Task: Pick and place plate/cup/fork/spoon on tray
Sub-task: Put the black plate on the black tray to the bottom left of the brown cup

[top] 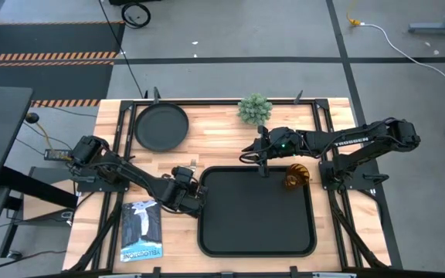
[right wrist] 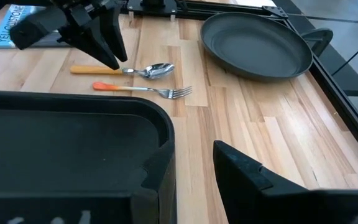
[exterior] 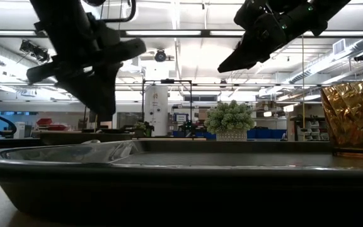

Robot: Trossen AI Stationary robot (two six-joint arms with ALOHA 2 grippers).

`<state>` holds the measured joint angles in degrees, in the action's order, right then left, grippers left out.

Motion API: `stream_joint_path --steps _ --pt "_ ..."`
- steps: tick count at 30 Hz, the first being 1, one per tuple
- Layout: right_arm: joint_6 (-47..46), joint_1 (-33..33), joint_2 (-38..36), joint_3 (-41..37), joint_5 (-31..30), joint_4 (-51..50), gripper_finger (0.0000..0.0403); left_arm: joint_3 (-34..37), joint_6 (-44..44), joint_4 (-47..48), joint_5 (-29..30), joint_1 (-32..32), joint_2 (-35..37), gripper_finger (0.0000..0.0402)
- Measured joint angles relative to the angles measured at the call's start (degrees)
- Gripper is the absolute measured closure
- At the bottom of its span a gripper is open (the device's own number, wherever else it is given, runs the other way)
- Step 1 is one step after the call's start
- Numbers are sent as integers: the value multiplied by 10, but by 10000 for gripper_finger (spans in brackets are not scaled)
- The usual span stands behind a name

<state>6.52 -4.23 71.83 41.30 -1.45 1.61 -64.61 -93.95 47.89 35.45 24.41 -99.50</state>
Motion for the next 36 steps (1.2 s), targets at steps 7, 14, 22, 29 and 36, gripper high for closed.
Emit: stream_joint_path --steps 7,14,22,29,36 --pt "1 0 0 0 0 -1 287 -18 16 9 20 -1 0 313" --pt "8 0 0 0 0 -1 287 -11 18 19 23 -1 0 317" --pt "12 0 0 0 2 15 287 -5 22 23 24 -1 0 317" --pt "12 0 0 0 6 18 287 -5 9 20 23 -1 0 317" --pt "10 0 0 0 13 18 287 -5 5 20 23 -5 0 317"
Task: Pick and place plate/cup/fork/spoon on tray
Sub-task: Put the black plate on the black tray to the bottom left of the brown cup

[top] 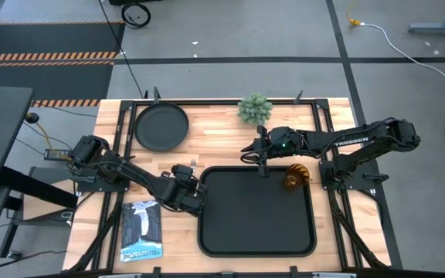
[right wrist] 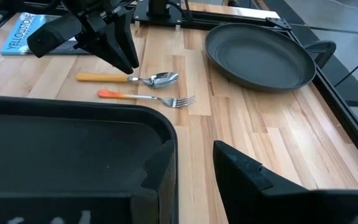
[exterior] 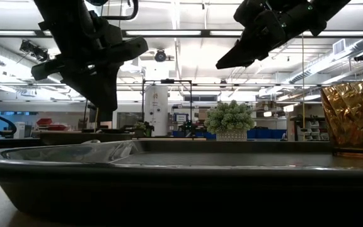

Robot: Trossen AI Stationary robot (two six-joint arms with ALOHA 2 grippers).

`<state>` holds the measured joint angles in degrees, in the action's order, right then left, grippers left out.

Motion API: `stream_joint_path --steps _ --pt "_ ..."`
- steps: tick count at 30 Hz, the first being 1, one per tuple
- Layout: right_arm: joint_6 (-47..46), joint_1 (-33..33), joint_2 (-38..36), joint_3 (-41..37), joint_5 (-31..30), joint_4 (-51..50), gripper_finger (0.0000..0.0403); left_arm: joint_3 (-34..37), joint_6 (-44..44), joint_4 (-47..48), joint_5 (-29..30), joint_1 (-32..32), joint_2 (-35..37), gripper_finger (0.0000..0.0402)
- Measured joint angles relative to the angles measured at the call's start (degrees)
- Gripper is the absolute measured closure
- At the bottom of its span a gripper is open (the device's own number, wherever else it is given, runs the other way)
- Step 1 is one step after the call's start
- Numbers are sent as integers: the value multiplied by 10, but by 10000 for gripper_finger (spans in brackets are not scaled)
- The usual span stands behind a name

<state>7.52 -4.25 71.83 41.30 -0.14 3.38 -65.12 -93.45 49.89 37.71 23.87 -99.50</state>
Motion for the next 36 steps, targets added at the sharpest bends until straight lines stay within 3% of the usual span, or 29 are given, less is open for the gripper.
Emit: stream_joint_path --steps 20,25,31,36 --pt "-4 0 0 0 -3 -12 287 -9 -18 -13 1 16 0 318" --pt "-3 0 0 0 -4 -11 287 -23 -16 -14 29 20 0 334" --pt "-2 0 0 0 -3 -10 287 -23 -15 -2 38 6 -30 350" --pt "0 0 0 0 -1 -7 287 -23 -14 -2 23 -17 -57 331"
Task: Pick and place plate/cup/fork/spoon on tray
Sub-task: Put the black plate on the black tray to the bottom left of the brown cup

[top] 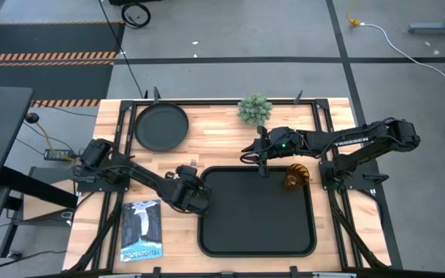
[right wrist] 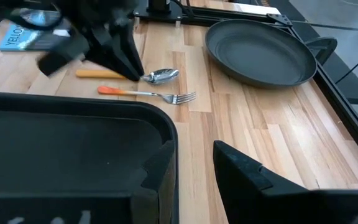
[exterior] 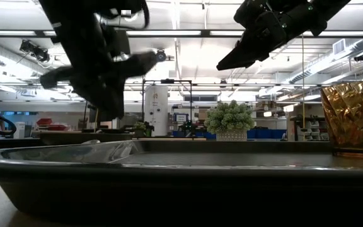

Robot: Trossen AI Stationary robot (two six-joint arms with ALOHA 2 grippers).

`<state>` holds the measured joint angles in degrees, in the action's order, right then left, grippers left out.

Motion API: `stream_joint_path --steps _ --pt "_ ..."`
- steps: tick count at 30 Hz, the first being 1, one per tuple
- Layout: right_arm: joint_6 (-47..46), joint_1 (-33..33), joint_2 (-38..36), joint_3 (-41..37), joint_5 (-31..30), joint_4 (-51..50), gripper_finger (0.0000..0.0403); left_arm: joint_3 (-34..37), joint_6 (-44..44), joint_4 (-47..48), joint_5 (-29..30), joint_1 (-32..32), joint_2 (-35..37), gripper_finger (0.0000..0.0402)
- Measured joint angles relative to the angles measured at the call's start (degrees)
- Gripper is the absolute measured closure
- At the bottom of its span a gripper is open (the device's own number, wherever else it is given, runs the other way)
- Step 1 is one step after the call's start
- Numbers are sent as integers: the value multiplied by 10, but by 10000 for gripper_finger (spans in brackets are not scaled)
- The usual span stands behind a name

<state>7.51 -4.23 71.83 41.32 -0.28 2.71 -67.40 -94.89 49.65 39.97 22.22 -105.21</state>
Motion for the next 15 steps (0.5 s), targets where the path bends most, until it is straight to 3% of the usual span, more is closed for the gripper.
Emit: stream_joint_path --steps 7,15 --pt "0 0 0 0 5 1 287 0 10 0 -58 -18 -38 297" --pt "-3 1 0 0 19 12 287 0 34 -3 -77 -33 -44 292"
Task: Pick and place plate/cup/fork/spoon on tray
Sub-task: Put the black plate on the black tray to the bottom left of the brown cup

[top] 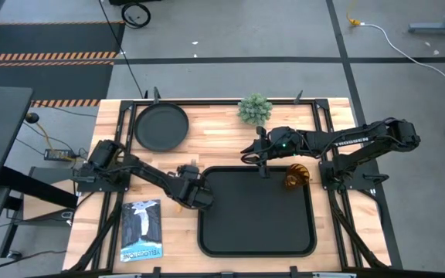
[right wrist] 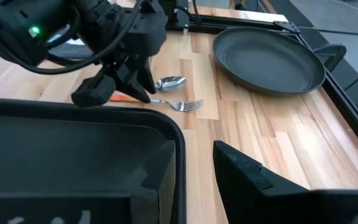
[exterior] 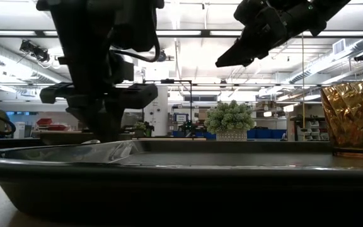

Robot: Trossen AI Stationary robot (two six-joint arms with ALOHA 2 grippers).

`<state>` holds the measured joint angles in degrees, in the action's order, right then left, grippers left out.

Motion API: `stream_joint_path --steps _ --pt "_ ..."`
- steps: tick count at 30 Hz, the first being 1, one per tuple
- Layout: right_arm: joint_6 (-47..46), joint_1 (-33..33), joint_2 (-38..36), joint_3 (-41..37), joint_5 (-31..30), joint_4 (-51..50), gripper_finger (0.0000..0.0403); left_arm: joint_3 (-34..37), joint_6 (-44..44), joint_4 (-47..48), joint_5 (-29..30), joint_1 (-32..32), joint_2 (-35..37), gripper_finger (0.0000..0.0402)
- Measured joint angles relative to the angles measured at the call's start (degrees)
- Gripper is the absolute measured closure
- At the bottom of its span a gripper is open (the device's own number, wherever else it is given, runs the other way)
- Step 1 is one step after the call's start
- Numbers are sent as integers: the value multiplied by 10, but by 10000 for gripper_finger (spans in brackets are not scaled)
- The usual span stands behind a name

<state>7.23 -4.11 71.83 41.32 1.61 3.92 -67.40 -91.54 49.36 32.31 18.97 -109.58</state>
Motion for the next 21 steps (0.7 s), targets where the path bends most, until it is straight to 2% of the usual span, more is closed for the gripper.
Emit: stream_joint_path --steps 8,17,21 --pt "0 2 0 0 0 0 287 0 56 21 -1 -4 14 292" --pt "4 3 0 0 0 3 287 2 74 206 36 -19 87 295" --pt "5 2 0 0 0 8 287 34 108 221 68 -33 148 317"
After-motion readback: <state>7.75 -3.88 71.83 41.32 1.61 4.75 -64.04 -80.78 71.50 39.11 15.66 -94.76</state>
